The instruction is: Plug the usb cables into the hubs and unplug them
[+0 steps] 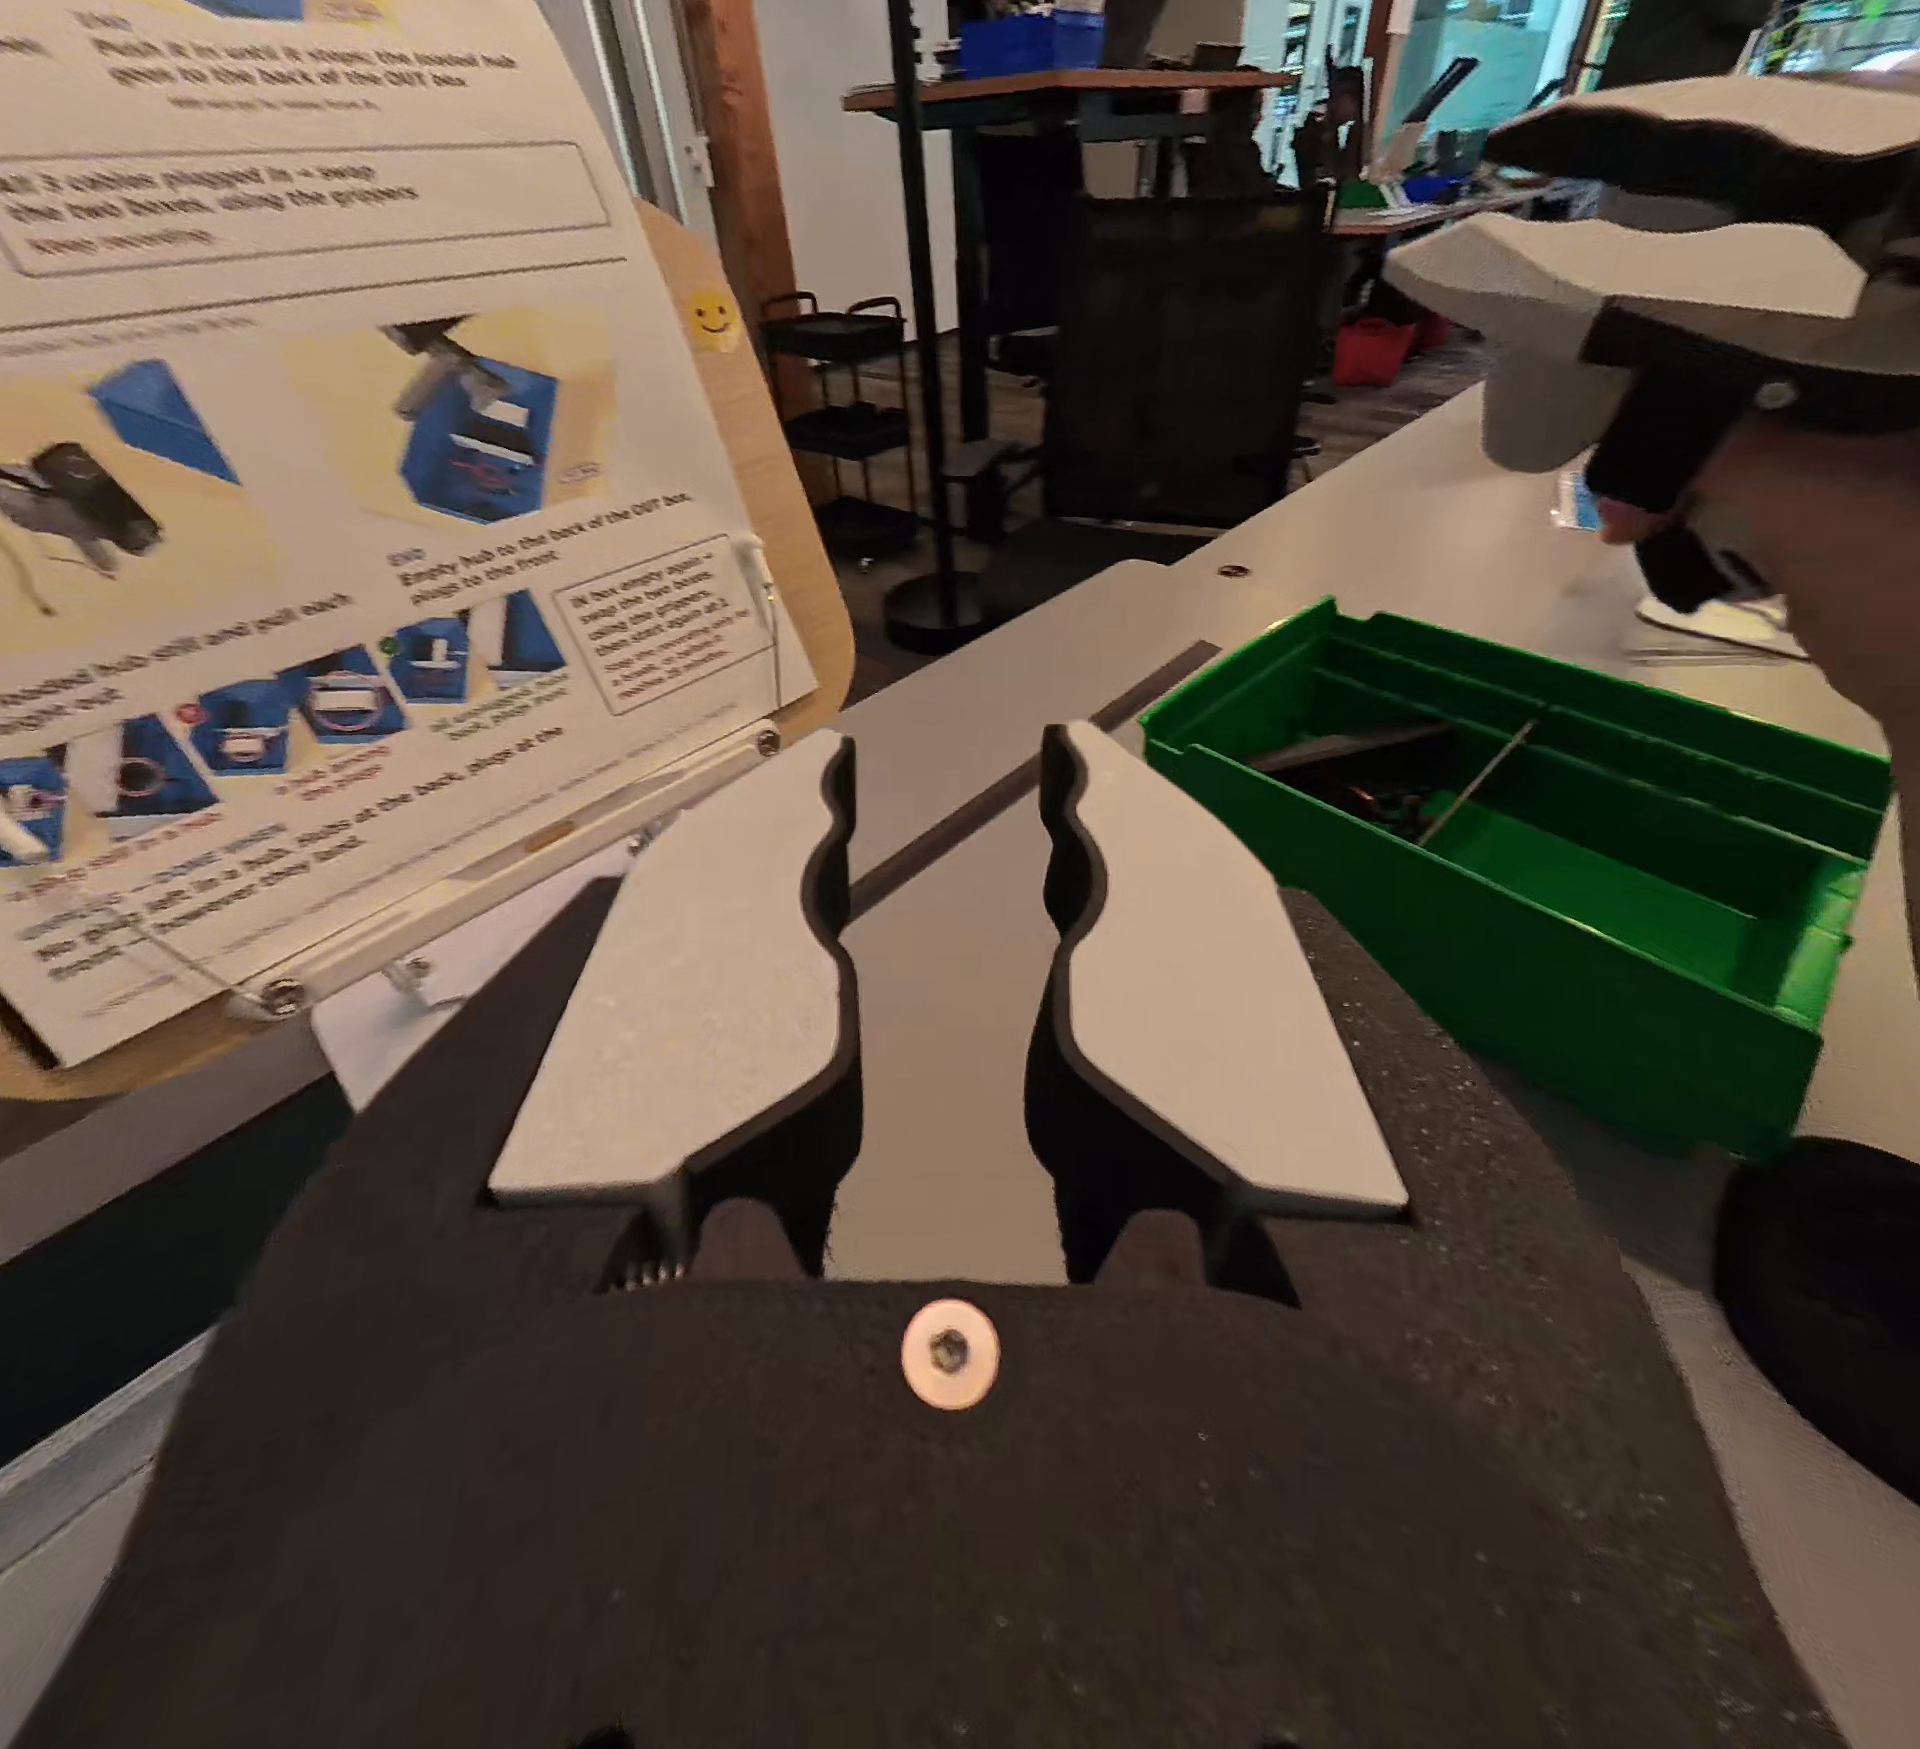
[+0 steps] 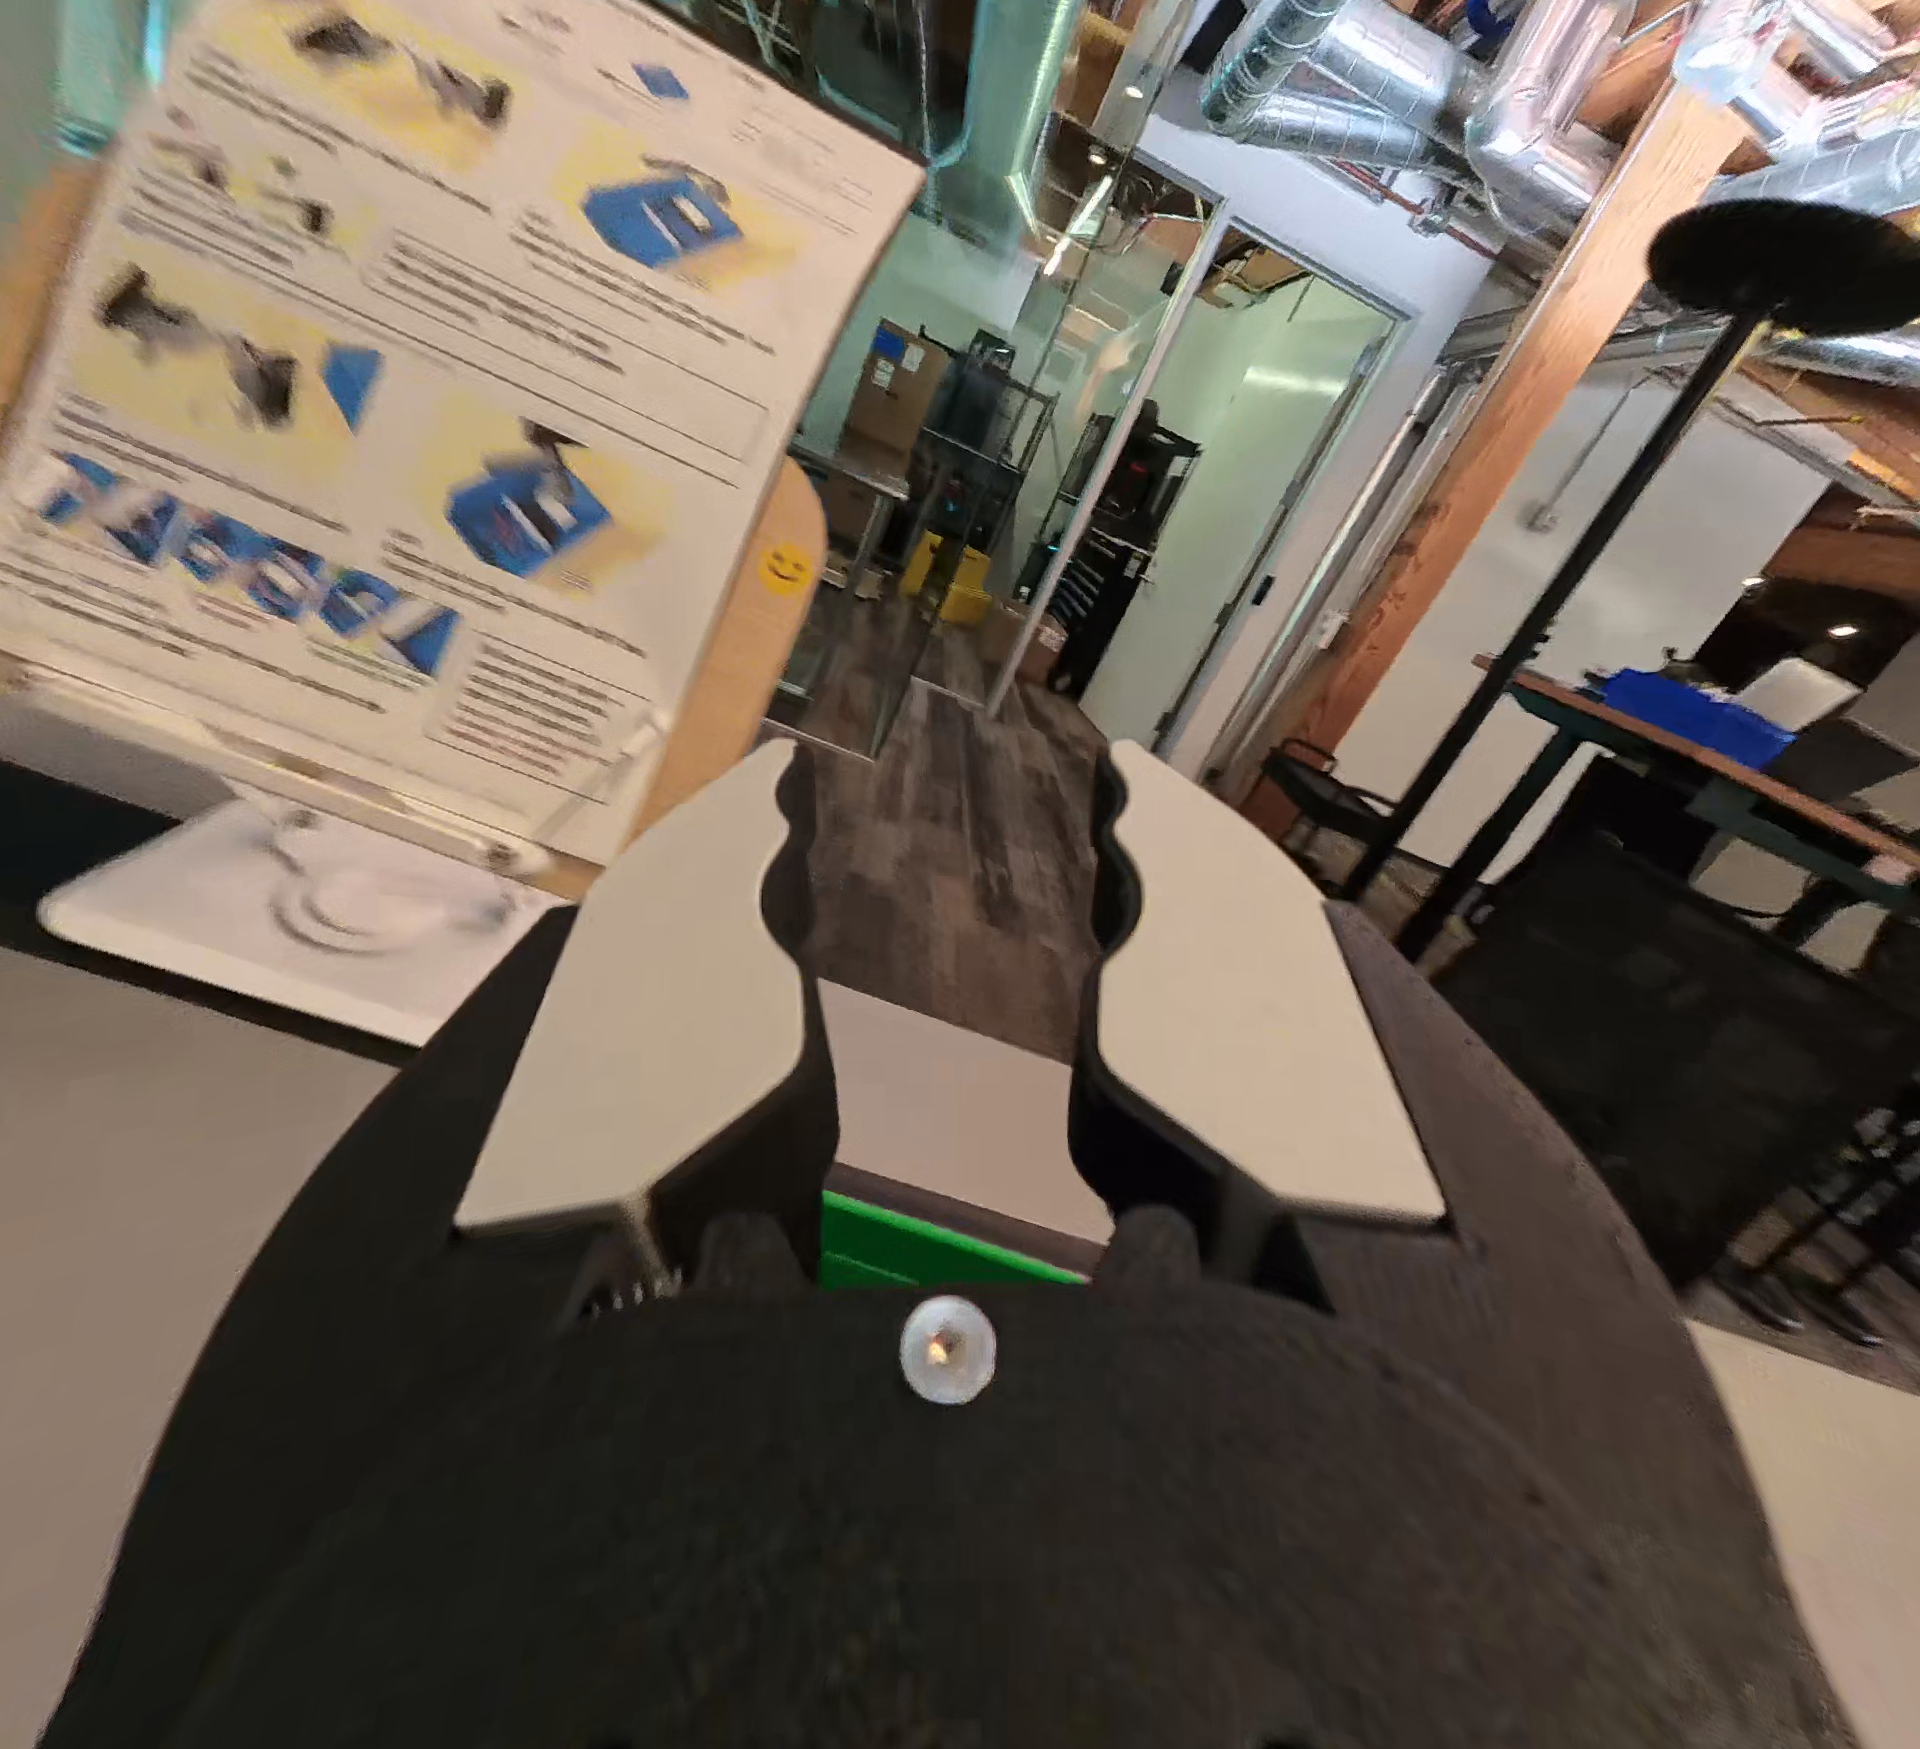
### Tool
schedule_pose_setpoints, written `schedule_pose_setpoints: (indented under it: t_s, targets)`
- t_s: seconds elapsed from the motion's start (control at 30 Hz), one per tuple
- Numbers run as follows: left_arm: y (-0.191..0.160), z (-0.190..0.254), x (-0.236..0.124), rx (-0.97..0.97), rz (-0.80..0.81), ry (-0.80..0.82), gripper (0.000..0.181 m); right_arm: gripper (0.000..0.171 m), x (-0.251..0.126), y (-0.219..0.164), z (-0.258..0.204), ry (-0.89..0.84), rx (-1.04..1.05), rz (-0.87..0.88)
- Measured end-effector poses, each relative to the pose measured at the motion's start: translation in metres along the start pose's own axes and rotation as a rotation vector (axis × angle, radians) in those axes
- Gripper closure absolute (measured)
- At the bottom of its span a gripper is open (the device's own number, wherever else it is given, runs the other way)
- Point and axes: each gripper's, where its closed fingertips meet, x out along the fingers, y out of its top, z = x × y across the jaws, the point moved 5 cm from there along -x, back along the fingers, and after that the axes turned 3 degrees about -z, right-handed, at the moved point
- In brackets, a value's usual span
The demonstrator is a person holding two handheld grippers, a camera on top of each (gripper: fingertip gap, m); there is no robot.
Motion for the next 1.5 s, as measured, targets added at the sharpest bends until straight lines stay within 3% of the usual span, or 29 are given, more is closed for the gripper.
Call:
schedule_pose_setpoints:
  t_s: [0.17,0.33,0.57,0.67,0.73,0.87,1.0,1.1,1.23,1.5]
  targets:
    - [0.006,-0.004,-0.016,0.07,-0.063,0.116,0.145,0.122,-0.012,0.019,-0.042,0.072,0.041,0.054]
    - [0.024,0.018,-0.068,-0.044,-0.142,0.0,0.147,0.123,-0.03,0.035,-0.067,0.157,-0.006,0.148]
    - [0.018,0.008,-0.175,-0.11,-0.258,0.4,0.139,0.125,-0.041,0.044,-0.07,0.234,-0.003,0.177]
    - [0.014,0.014,-0.201,-0.129,-0.296,0.497,0.139,0.125,-0.04,0.042,-0.068,0.263,0.001,0.159]
    - [-0.001,0.019,-0.211,-0.147,-0.411,0.526,0.141,0.125,-0.04,0.041,-0.066,0.271,-0.007,0.146]
    - [-0.044,-0.002,-0.208,-0.176,-0.667,0.541,0.149,0.125,-0.042,0.041,-0.062,0.288,-0.021,0.138]
    - [-0.106,-0.045,-0.185,-0.416,-0.931,0.405,0.155,0.125,-0.045,0.041,-0.057,0.287,-0.027,0.133]
    - [-0.145,-0.068,-0.173,-0.589,-1.023,0.324,0.152,0.124,-0.044,0.039,-0.055,0.293,-0.035,0.124]
    - [-0.175,-0.086,-0.165,-0.721,-1.078,0.33,0.145,0.123,-0.038,0.033,-0.05,0.284,-0.051,0.102]
    - [-0.215,-0.098,-0.145,-0.706,-1.274,0.424,0.132,0.123,-0.034,0.026,-0.037,0.271,-0.038,0.072]
